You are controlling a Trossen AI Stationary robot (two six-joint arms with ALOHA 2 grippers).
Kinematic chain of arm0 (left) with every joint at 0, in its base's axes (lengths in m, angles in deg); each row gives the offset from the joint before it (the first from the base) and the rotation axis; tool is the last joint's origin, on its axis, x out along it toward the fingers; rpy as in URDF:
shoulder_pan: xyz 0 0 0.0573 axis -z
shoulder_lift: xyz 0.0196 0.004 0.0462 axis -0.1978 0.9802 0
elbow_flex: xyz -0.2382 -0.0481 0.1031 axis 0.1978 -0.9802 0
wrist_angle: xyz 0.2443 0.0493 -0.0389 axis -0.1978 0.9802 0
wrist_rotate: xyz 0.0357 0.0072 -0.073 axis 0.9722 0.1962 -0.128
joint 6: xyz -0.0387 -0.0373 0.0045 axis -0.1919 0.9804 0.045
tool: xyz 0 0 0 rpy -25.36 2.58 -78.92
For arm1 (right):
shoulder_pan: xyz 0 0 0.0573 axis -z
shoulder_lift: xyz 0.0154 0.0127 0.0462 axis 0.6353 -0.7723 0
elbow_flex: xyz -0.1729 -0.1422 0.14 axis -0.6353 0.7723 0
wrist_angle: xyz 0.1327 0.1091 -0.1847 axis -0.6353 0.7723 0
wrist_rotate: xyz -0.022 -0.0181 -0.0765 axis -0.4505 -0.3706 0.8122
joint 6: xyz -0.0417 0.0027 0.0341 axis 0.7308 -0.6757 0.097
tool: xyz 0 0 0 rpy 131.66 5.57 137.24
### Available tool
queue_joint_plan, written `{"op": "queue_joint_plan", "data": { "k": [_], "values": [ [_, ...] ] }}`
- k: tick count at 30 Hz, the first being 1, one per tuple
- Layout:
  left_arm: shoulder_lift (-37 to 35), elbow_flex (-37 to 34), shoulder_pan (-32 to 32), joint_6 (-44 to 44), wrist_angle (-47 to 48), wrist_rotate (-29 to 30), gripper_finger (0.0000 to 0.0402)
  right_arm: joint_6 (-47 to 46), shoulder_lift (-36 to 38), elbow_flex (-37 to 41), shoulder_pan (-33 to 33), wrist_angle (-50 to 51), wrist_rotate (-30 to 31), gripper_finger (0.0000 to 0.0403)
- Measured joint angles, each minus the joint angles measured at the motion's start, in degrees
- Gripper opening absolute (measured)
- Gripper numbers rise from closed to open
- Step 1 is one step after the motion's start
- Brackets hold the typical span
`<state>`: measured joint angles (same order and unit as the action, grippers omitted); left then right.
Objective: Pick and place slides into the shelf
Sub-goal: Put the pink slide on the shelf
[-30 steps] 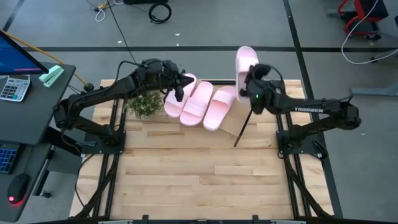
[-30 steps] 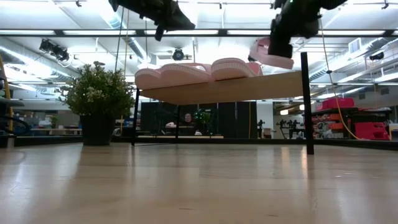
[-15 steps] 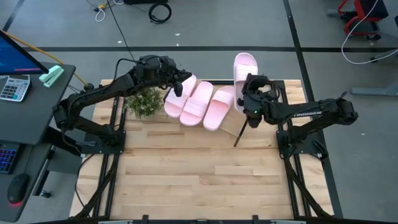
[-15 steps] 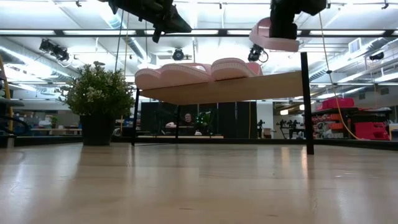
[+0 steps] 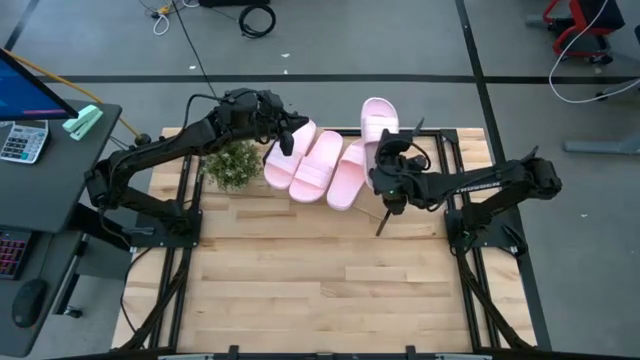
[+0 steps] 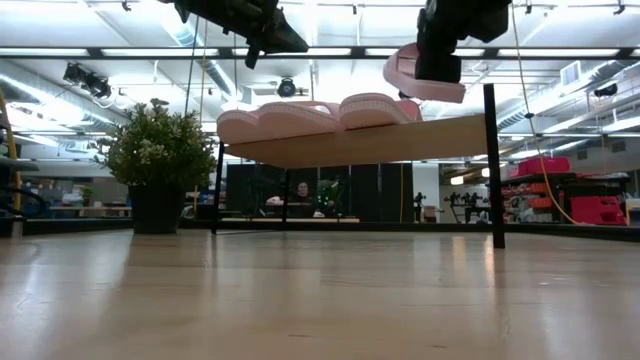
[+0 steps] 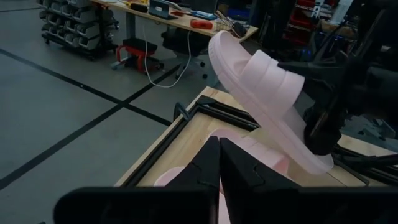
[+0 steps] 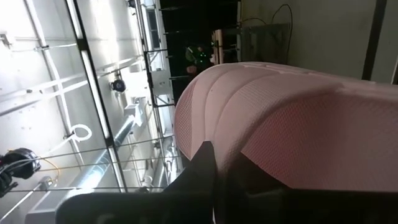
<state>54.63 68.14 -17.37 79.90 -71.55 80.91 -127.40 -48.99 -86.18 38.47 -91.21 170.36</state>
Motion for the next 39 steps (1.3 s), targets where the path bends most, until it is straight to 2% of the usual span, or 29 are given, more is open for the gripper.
{"op": "queue_joint_plan", "data": {
  "k": [9, 24, 30, 39],
  "values": [
    [0.0, 0.0, 0.0, 0.0, 0.0, 0.0, 0.0024, 1.9, 0.0, 0.0, -0.5, 1.0, 0.2, 0.0007],
    [0.0, 0.0, 0.0, -0.1, 0.0, 0.0, 0.0017, 2.3, 0.1, 0.0, -4.6, 1.7, 0.1, 0.0007],
    [0.0, 0.0, 0.0, 0.2, 0.0, 0.0, 0.0024, 2.5, 0.1, 0.0, -3.5, 2.2, 0.1, 0.0007],
    [0.0, 0.0, 0.0, 0.4, 0.1, 0.0, 0.0012, 3.5, 0.1, 0.0, -3.2, 3.5, 0.0, 0.0007]
  ]
}}
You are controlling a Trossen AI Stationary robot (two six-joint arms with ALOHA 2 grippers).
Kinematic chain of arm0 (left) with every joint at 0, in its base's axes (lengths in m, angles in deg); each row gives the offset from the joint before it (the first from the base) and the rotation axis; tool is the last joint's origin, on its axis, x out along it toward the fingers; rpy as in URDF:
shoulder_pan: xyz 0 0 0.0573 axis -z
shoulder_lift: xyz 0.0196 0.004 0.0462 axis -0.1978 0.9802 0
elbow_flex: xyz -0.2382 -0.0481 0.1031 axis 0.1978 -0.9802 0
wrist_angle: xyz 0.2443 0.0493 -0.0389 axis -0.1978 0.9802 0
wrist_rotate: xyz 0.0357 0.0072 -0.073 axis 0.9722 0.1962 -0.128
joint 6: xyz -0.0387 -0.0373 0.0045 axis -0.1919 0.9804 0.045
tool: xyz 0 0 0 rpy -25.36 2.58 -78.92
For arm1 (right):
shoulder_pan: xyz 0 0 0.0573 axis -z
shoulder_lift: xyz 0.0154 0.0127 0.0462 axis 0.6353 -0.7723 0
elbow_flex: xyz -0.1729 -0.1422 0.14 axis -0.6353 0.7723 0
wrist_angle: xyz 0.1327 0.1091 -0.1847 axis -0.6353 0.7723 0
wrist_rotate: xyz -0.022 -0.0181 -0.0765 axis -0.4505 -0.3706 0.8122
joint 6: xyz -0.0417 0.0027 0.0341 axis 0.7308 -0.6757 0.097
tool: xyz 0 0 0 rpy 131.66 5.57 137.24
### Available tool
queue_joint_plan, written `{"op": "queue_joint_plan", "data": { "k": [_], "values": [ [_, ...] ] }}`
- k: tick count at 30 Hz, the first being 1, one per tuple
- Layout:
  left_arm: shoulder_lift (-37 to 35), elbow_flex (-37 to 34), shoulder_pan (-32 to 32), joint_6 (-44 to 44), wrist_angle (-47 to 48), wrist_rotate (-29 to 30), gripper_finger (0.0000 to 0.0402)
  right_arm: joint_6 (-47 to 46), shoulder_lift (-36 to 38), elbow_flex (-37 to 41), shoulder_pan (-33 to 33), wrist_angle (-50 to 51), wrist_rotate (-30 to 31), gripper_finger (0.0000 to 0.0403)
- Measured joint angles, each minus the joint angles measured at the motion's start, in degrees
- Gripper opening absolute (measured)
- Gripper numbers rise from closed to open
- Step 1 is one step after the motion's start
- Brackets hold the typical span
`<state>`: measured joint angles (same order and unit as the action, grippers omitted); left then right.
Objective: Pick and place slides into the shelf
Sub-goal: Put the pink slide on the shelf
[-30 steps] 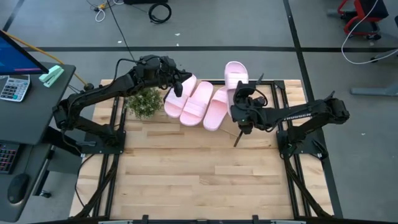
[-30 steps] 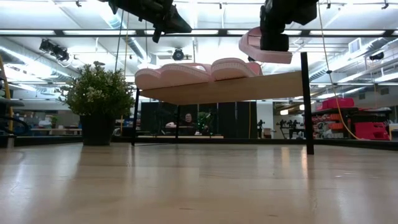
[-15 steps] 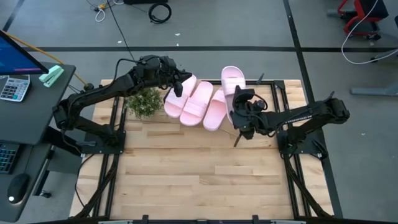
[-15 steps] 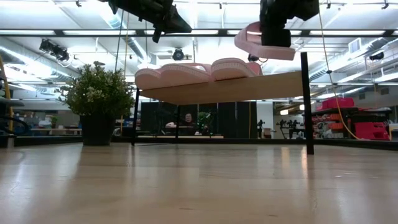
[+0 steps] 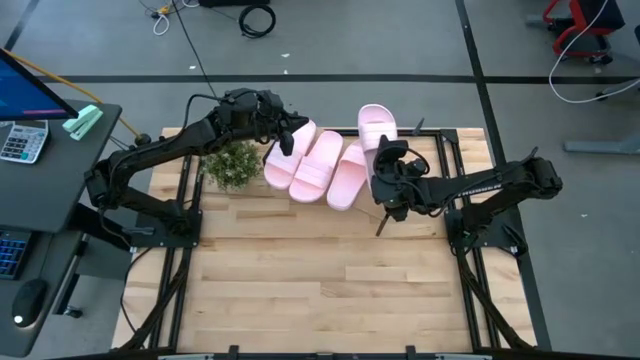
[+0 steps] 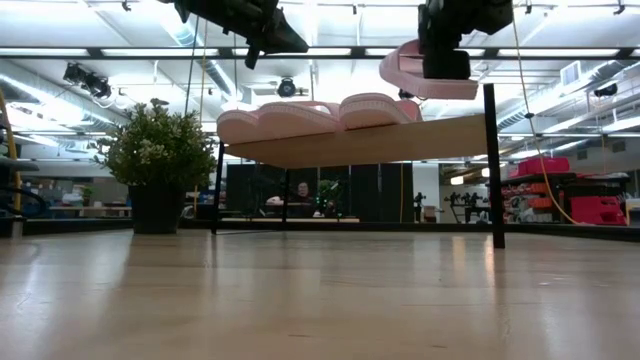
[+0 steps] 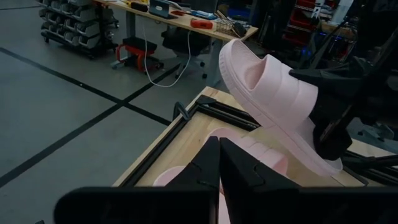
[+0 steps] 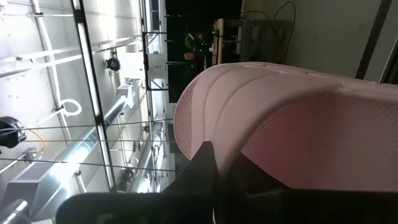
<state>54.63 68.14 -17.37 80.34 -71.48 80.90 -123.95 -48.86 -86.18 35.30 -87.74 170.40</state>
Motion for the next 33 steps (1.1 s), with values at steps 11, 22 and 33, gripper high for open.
{"op": "queue_joint_plan", "data": {
  "k": [11, 22, 33],
  "values": [
    [0.0, 0.0, 0.0, 0.0, 0.0, 0.0, 0.0024, 0.9, 0.0, 0.0, 0.3, 1.7, 0.0, 0.0007],
    [0.0, 0.0, 0.0, 0.0, 0.0, 0.0, 0.0015, 0.1, 0.0, 0.0, -0.8, 2.2, 0.0, 0.0007],
    [0.0, 0.0, 0.0, 0.0, 0.5, 0.0, 0.0019, 0.6, 0.0, 0.0, -0.3, 5.0, 0.0, 0.0007]
  ]
}}
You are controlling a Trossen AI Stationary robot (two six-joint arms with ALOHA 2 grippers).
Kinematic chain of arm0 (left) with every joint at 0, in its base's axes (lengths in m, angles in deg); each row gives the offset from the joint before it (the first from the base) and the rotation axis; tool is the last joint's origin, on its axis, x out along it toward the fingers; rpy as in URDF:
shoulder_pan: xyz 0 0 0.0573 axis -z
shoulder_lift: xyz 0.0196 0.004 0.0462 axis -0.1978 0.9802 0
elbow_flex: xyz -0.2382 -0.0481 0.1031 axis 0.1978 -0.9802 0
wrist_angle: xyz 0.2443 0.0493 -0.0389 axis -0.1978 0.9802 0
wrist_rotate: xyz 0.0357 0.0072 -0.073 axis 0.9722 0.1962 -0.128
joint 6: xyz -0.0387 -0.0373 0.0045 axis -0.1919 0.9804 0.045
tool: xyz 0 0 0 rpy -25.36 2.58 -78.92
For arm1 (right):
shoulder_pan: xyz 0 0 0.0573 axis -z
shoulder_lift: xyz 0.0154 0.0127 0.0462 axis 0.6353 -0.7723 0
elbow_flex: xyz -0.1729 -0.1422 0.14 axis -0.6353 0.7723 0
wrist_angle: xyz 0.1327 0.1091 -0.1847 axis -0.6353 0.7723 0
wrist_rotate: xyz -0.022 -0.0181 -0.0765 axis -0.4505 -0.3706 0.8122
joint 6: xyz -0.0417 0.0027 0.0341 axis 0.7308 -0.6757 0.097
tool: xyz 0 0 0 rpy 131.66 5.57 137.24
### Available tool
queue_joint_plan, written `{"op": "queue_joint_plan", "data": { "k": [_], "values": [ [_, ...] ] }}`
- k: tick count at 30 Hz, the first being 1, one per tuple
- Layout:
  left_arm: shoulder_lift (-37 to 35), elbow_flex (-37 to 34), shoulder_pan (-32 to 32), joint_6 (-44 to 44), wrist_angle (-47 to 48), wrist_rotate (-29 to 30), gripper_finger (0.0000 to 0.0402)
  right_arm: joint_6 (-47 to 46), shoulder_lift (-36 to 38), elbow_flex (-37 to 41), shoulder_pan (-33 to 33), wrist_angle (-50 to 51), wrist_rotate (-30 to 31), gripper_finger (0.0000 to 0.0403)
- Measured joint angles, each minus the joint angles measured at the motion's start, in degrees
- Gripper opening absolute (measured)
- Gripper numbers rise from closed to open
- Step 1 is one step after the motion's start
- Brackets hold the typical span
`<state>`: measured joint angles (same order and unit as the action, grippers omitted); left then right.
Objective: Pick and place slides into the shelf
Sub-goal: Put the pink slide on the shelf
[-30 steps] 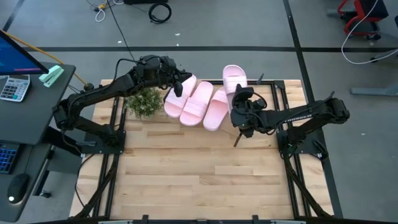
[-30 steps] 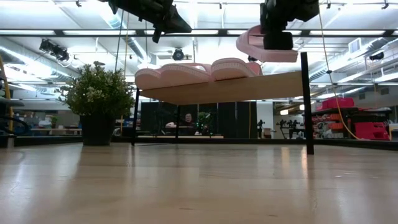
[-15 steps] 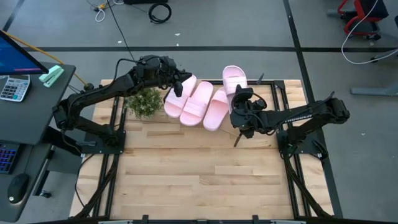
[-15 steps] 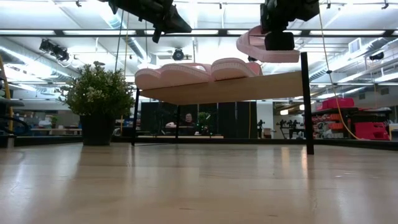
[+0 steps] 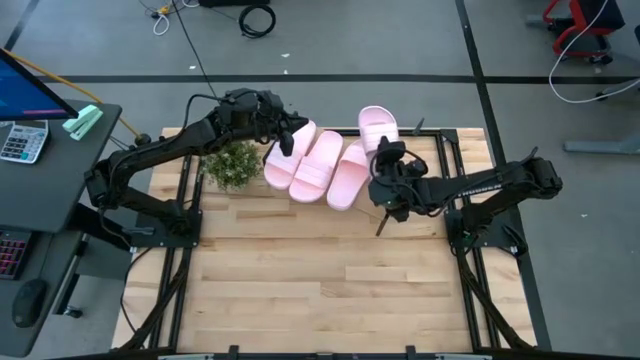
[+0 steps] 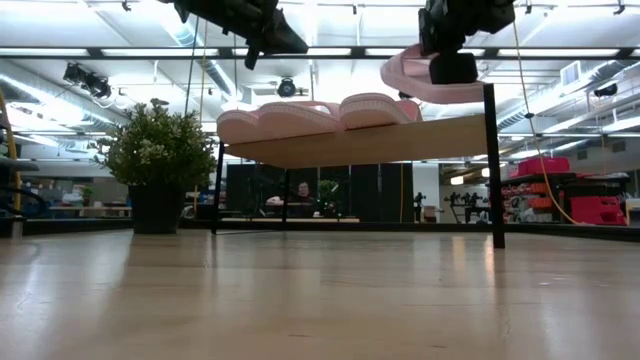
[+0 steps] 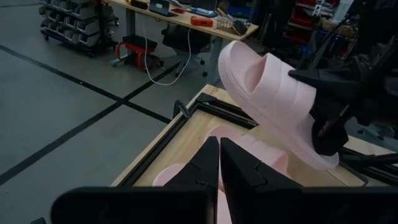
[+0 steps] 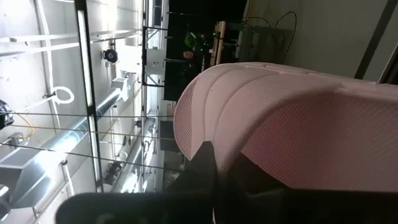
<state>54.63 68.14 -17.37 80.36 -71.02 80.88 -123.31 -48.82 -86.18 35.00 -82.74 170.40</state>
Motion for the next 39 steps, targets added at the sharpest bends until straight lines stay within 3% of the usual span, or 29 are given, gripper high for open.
{"op": "queue_joint_plan", "data": {
  "k": [23, 28, 34, 39],
  "values": [
    [0.0, 0.0, 0.0, 0.6, 0.8, -1.0, 0.0012, -3.8, 0.0, 0.0, -1.2, 2.2, 0.1, 0.0007],
    [0.6, 0.0, 0.3, 8.9, -6.0, -12.0, 0.0019, -4.6, 0.0, 0.0, -2.2, 0.8, 0.0, 0.0008],
    [5.1, 0.0, 1.7, 24.6, -16.9, -17.8, 0.0054, -4.6, 0.0, 0.0, -2.5, -0.6, 0.0, 0.0008],
    [10.3, 0.0, 1.5, 31.4, -24.8, -21.5, 0.0097, -4.6, 0.0, 0.0, -3.9, -1.2, -0.2, 0.0008]
  ]
}}
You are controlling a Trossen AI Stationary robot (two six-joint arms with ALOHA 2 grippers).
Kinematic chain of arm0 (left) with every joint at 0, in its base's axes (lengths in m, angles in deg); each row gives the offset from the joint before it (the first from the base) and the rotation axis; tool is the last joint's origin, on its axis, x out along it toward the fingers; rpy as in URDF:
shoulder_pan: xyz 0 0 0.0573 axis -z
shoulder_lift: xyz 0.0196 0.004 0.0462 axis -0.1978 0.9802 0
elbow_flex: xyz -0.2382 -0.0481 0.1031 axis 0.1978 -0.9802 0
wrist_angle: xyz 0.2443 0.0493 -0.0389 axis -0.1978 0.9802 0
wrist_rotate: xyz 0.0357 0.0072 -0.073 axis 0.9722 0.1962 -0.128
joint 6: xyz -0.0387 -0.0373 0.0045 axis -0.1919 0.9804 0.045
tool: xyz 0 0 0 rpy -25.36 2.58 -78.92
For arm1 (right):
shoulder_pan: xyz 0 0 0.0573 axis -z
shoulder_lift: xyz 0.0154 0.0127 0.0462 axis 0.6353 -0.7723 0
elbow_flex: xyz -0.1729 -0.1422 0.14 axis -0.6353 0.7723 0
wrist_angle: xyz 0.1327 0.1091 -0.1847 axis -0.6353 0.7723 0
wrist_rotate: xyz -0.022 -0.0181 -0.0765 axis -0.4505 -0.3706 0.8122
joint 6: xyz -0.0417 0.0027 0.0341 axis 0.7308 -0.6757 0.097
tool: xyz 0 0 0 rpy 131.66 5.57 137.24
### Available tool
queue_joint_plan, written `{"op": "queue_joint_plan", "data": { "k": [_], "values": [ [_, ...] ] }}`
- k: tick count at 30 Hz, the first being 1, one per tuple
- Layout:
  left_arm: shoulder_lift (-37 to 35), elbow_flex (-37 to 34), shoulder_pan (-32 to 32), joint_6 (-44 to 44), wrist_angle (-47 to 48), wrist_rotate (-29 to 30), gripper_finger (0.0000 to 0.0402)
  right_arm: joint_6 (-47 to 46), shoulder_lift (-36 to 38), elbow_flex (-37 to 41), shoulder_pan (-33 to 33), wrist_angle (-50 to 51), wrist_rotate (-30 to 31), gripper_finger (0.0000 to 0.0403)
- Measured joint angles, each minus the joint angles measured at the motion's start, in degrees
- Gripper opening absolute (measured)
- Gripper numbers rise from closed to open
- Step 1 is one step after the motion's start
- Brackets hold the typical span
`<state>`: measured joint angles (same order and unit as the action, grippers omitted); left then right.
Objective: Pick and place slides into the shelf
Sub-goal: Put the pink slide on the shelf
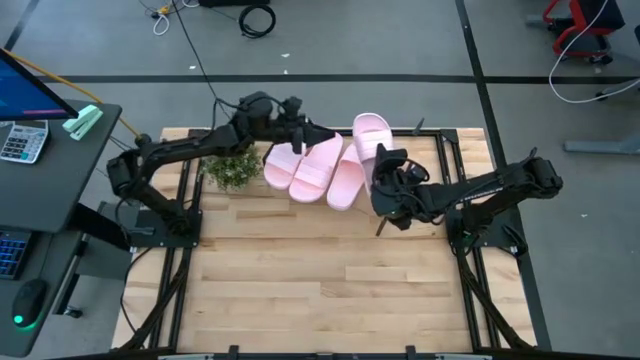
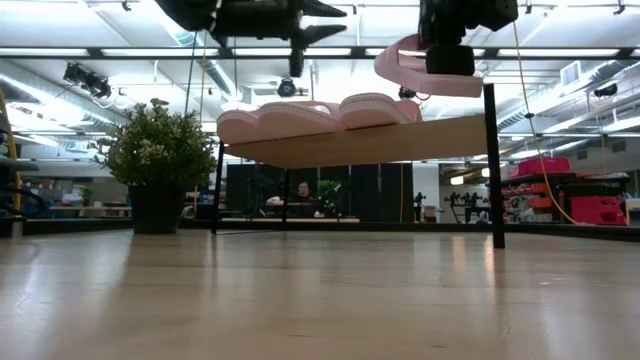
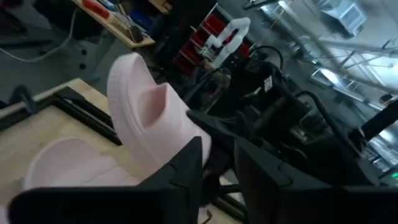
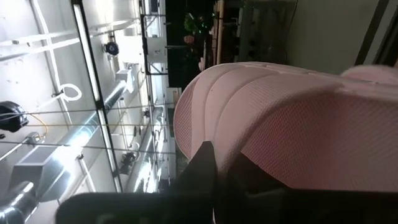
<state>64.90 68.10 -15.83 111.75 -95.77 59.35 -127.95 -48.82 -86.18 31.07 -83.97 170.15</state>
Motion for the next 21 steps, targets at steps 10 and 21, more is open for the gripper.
{"op": "queue_joint_plan", "data": {
  "k": [10, 21],
  "values": [
    [4.4, 0.0, 0.2, 6.6, -8.5, -0.2, 0.0172, 3.3, 0.0, 0.0, -1.6, -6.1, -1.5, 0.0008],
    [4.7, 0.0, 6.1, 4.7, -9.1, 11.3, 0.0207, 6.0, 0.0, 0.0, -1.5, -10.2, -3.3, 0.0007]
  ]
}}
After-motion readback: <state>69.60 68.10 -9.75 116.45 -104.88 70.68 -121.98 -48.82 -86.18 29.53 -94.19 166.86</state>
